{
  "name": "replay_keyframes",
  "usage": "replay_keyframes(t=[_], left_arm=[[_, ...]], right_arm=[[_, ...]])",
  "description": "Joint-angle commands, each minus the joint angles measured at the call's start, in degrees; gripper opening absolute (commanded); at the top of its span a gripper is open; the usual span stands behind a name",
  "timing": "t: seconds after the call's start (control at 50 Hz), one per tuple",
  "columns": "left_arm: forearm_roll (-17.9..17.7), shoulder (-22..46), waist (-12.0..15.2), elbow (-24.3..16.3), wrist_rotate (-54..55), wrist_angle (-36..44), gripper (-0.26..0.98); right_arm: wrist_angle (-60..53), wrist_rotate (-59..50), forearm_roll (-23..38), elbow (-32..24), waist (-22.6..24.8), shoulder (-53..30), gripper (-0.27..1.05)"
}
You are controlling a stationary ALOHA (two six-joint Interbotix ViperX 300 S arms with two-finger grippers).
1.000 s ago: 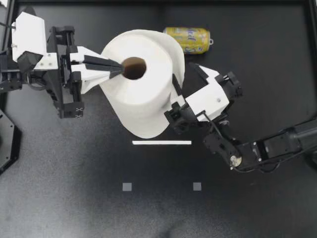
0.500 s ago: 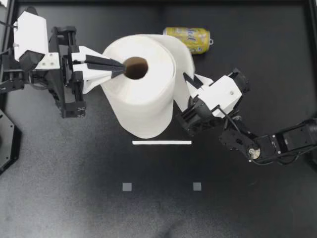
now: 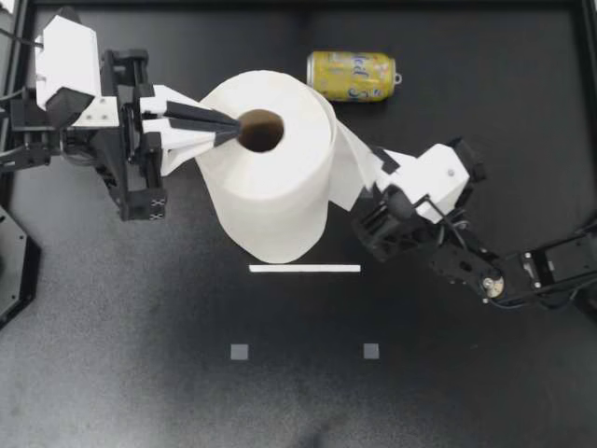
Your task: Pick up a piece of paper towel and place it on the spilled liquid.
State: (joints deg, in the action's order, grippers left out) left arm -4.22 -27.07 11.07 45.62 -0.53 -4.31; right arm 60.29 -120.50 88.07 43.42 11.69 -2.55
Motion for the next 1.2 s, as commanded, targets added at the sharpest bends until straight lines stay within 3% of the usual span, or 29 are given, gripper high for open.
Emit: replay_keyframes(t=[0.0, 0.12, 0.56, 0.8, 0.92, 1.18], left_arm=[[-0.4, 2.9, 0.5, 1.8, 0.5, -3.7, 0.10], [-1.3, 3.3, 1.6, 2.9, 1.2, -5.4, 0.10], [-1.3, 2.6, 1.6, 4.8, 2.5, -4.5, 0.10], [-1.3, 1.4, 1.6, 4.5, 2.0, -1.1, 0.10], [-1.2, -0.7, 1.5, 4.1, 1.7, 3.3, 0.10], [-0.3, -3.4, -0.4, 4.0, 1.7, 10.7, 0.10]], right_arm=[[0.3, -1.1, -1.5, 1.1, 0.5, 1.8, -0.17], [0.4, -2.7, -3.2, 4.1, 0.5, 2.4, -0.17], [0.6, -5.2, -14.6, 16.3, 1.3, 5.4, -0.17], [-1.1, -3.2, -15.0, 18.9, 0.8, 11.4, -0.17], [-8.1, 1.9, -15.0, 19.2, -4.3, 15.2, -0.17], [-30.8, 21.4, -20.0, 20.3, -25.2, 23.6, -0.17]])
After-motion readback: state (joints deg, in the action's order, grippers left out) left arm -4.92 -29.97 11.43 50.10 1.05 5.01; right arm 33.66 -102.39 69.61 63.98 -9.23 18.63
